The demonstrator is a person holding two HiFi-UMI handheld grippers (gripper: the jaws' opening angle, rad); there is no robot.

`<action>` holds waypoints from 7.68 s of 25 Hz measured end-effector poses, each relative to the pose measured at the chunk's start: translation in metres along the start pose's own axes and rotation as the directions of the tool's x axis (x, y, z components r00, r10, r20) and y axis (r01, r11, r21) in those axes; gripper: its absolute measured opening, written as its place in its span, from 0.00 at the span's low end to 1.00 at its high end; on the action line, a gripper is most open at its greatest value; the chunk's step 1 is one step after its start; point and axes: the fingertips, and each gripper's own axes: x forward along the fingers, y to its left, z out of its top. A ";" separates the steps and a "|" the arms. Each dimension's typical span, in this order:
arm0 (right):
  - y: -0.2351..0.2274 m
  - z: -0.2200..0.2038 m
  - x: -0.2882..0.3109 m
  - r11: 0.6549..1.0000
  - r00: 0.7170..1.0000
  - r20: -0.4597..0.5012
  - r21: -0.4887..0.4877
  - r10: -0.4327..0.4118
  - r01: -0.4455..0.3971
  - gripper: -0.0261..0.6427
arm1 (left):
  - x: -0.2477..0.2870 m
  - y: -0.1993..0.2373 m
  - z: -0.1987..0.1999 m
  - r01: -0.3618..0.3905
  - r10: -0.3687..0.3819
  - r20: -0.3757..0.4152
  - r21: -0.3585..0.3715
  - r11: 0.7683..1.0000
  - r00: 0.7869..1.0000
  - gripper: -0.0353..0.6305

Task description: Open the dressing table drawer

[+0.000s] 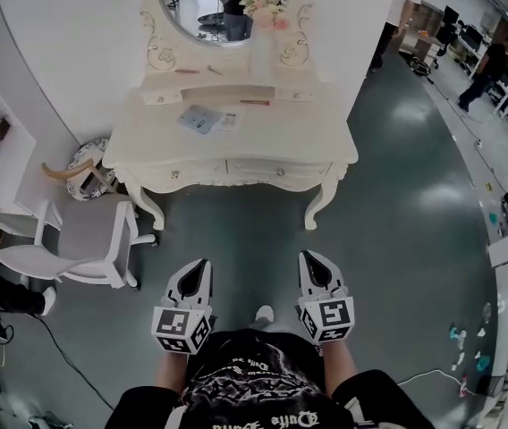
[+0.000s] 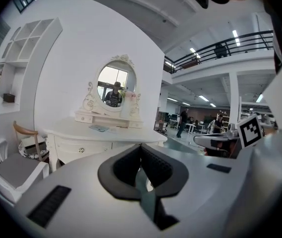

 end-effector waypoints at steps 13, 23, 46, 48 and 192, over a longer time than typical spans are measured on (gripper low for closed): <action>-0.060 -0.014 0.018 0.998 0.997 -0.048 0.018 0.053 -0.052 0.06 | 0.058 -0.041 -0.006 -0.031 0.031 -0.032 -0.016 0.999 0.999 0.08; -0.073 -0.019 0.024 0.997 0.996 -0.063 0.033 0.067 -0.065 0.06 | 0.072 -0.039 -0.003 -0.058 0.057 -0.037 -0.025 0.998 0.998 0.08; -0.096 -0.008 0.100 0.998 0.995 -0.097 0.052 -0.016 0.021 0.06 | 0.146 0.022 0.021 -0.024 0.024 -0.053 -0.003 1.000 0.998 0.08; -0.098 -0.004 0.111 0.998 0.995 -0.095 0.055 -0.025 0.030 0.06 | 0.156 0.031 0.026 -0.018 0.018 -0.051 -0.001 1.000 0.999 0.08; -0.319 0.010 0.562 0.973 0.916 -0.359 0.071 -0.179 0.218 0.23 | 0.463 0.233 0.114 -0.215 0.204 -0.175 -0.041 0.976 0.963 0.08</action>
